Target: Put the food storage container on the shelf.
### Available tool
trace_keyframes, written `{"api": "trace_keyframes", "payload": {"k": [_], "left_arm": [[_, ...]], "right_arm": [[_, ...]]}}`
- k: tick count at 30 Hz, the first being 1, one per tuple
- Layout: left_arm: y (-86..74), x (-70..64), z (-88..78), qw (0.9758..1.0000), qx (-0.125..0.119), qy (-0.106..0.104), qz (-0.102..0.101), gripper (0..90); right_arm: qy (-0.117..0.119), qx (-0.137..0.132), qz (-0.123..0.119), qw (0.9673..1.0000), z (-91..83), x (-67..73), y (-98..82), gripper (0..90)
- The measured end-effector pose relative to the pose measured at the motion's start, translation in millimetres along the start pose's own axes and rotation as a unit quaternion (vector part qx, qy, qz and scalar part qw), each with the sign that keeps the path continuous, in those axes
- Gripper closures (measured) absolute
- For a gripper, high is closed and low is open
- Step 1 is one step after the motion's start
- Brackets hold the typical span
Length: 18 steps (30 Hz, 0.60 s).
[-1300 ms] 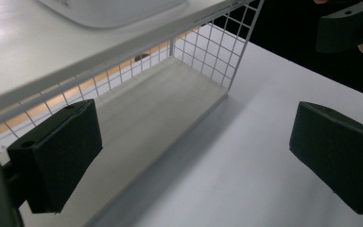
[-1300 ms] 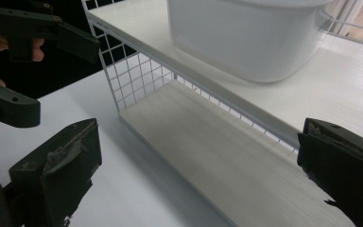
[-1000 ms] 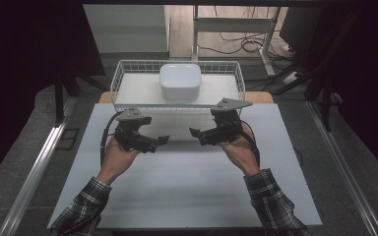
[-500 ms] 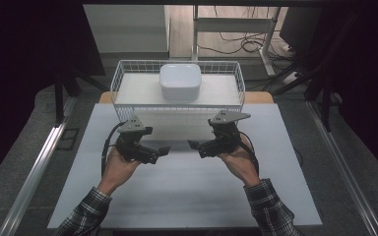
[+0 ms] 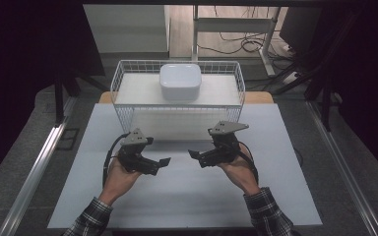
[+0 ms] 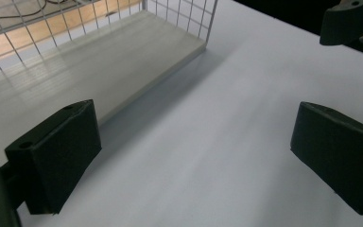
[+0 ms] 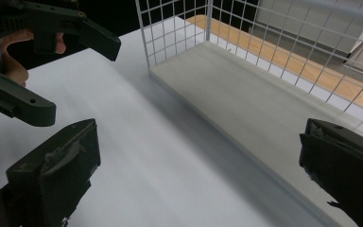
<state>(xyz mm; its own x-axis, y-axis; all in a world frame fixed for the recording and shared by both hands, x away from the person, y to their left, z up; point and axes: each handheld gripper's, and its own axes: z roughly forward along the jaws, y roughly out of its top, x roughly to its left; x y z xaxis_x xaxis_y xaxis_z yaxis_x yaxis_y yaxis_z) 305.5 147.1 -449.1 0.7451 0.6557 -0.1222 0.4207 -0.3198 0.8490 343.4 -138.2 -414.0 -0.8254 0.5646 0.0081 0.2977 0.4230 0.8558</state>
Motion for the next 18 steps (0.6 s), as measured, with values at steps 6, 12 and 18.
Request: {"api": "trace_keyframes", "payload": {"k": [6, 12, 18], "left_arm": [[-12.8, -5.0, 0.0, 1.0, 0.0, 0.002, -0.004, 2.1], [-22.4, -8.5, -2.5, 0.9999, 0.009, 0.008, -0.002, 2.7], [-30.9, -12.6, -8.5, 0.9998, 0.014, 0.015, -0.001, 2.9]], "right_arm": [[-0.004, 0.009, -0.001, 0.9999, -0.1, 2.1, -10.3, 0.0], [-0.003, 0.009, -0.003, 1.0, -5.1, 7.2, -19.3, 0.0], [-0.003, 0.005, -0.004, 1.0, -13.1, 11.7, -26.0, 0.0]]}}
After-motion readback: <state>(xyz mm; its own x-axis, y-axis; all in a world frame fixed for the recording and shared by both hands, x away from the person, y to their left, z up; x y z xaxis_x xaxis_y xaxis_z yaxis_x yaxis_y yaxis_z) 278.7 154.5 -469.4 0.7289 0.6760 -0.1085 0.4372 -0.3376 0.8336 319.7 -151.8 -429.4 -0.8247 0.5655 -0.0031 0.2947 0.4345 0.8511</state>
